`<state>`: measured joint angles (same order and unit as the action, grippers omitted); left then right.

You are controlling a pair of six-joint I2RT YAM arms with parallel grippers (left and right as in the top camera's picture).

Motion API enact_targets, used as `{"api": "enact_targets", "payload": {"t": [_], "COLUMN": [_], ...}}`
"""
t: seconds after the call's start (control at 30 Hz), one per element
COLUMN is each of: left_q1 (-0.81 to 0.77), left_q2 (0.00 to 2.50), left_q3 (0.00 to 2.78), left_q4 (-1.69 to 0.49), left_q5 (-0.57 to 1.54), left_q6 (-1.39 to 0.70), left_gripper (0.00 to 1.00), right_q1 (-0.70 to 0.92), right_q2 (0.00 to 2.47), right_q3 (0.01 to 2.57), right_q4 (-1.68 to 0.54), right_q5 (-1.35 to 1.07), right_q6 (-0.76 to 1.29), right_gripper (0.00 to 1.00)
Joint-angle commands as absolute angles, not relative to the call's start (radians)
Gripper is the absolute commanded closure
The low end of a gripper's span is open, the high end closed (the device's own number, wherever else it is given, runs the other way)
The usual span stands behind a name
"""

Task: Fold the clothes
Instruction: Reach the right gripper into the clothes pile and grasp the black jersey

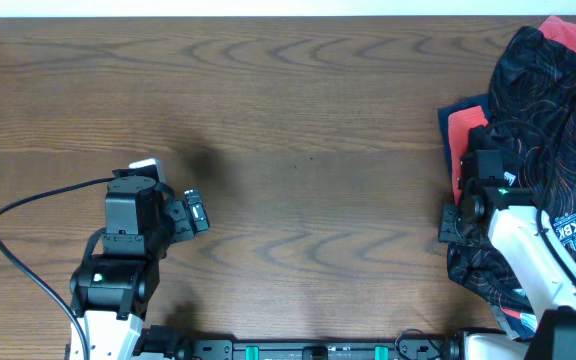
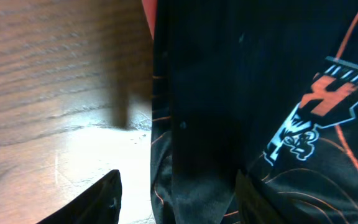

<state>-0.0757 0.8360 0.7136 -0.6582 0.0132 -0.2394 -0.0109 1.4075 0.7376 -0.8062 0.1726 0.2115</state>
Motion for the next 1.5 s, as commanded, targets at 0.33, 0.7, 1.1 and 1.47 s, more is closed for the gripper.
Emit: {"api": "enact_targets", "payload": {"t": [0.33, 0.7, 1.1, 1.47], "left_q1": [-0.078, -0.078, -0.078, -0.078], "left_q2": [0.835, 0.835, 0.835, 0.835], "left_q3": [0.737, 0.737, 0.736, 0.736], "left_q4": [-0.662, -0.662, -0.662, -0.662], "left_q5": [0.015, 0.015, 0.016, 0.015], "left_q6": [-0.248, -0.248, -0.248, -0.248], "left_gripper": [0.02, 0.02, 0.02, 0.02], "right_q1": [-0.021, -0.021, 0.139, 0.609], "right_q2": [1.427, 1.422, 1.359, 1.456], "right_q3": [0.714, 0.723, 1.132, 1.096], "right_q4": [-0.838, -0.837, -0.944, -0.663], "right_q5": [0.176, 0.141, -0.282, -0.292], "right_q6": [0.232, 0.256, -0.005, 0.134], "right_gripper": [0.56, 0.99, 0.99, 0.99]}}
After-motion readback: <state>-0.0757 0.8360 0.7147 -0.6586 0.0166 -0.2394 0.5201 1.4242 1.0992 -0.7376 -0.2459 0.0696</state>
